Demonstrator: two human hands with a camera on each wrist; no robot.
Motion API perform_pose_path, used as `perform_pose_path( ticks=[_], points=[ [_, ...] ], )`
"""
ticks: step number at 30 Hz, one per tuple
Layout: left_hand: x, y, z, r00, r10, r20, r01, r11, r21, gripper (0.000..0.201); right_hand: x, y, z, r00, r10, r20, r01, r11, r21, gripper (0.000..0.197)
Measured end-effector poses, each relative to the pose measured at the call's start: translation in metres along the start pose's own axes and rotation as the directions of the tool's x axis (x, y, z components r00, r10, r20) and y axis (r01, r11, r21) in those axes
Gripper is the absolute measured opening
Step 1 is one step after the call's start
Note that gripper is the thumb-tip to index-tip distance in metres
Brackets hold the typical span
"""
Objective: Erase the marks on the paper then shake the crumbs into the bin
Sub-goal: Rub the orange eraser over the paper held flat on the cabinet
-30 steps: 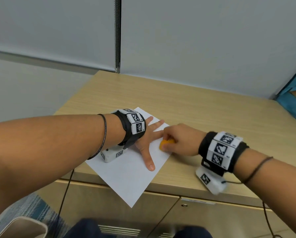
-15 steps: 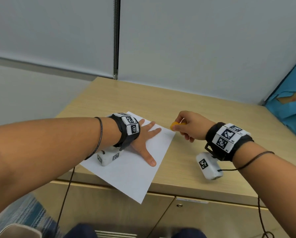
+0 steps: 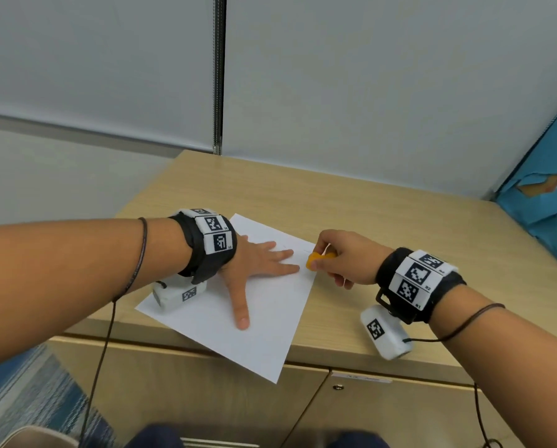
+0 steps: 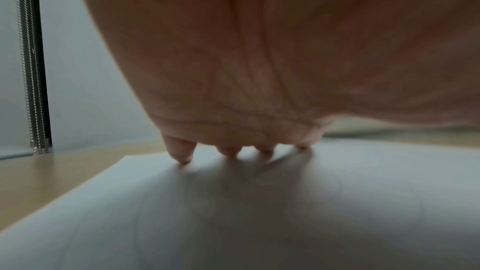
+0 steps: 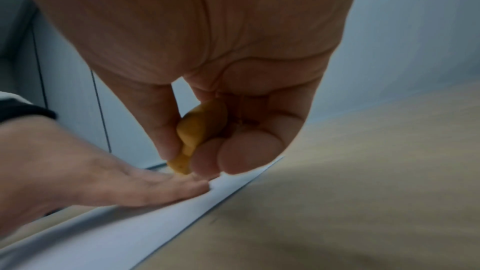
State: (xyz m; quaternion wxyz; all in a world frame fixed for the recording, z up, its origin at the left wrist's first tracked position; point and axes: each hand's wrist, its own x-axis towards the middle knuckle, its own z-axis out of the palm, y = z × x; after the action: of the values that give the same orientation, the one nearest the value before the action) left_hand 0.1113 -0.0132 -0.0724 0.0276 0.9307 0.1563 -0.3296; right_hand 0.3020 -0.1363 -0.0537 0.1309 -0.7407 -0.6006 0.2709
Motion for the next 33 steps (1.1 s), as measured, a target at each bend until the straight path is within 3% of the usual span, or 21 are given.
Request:
perform_pose_path(
  ticks=[2, 6, 12, 17, 24, 30, 33],
  points=[
    [0.006, 0.000, 0.005, 1.000, 0.013, -0.023, -0.013, 1.000, -0.005, 0.140, -0.004, -0.003, 0.007, 0.997, -0.030, 0.066, 0.032, 0.999, -0.027, 0.023],
    [0.019, -0.003, 0.003, 0.994, -0.100, -0.053, 0.098, 0.994, -0.044, 0.136, 0.001, -0.005, 0.008, 0.996, -0.053, 0.075, 0.058, 0.996, -0.064, 0.023],
    [0.030, 0.008, -0.005, 0.962, -0.265, -0.059, 0.258, 0.960, -0.113, 0.136, 0.023, 0.008, 0.005, 0.997, 0.022, 0.071, -0.026, 0.997, 0.066, 0.026],
    [0.039, 0.008, -0.006, 0.983, -0.149, -0.104, 0.140, 0.986, -0.092, 0.138, 0.043, 0.020, 0.008, 0.996, 0.055, 0.073, -0.066, 0.984, 0.163, 0.026],
    [0.041, 0.008, -0.009, 0.986, -0.154, -0.060, 0.152, 0.988, -0.037, 0.148, 0.036, 0.012, 0.011, 0.999, -0.015, 0.034, 0.017, 0.997, -0.076, 0.025],
    [0.043, 0.008, -0.007, 0.985, -0.159, -0.066, 0.155, 0.986, -0.057, 0.150, 0.001, -0.010, 0.016, 0.950, -0.135, 0.283, 0.221, 0.929, -0.297, 0.019],
    [0.043, 0.007, -0.007, 0.985, -0.158, -0.067, 0.155, 0.987, -0.046, 0.150, 0.017, -0.010, 0.005, 0.976, -0.092, 0.198, 0.155, 0.932, -0.327, 0.020]
  ],
)
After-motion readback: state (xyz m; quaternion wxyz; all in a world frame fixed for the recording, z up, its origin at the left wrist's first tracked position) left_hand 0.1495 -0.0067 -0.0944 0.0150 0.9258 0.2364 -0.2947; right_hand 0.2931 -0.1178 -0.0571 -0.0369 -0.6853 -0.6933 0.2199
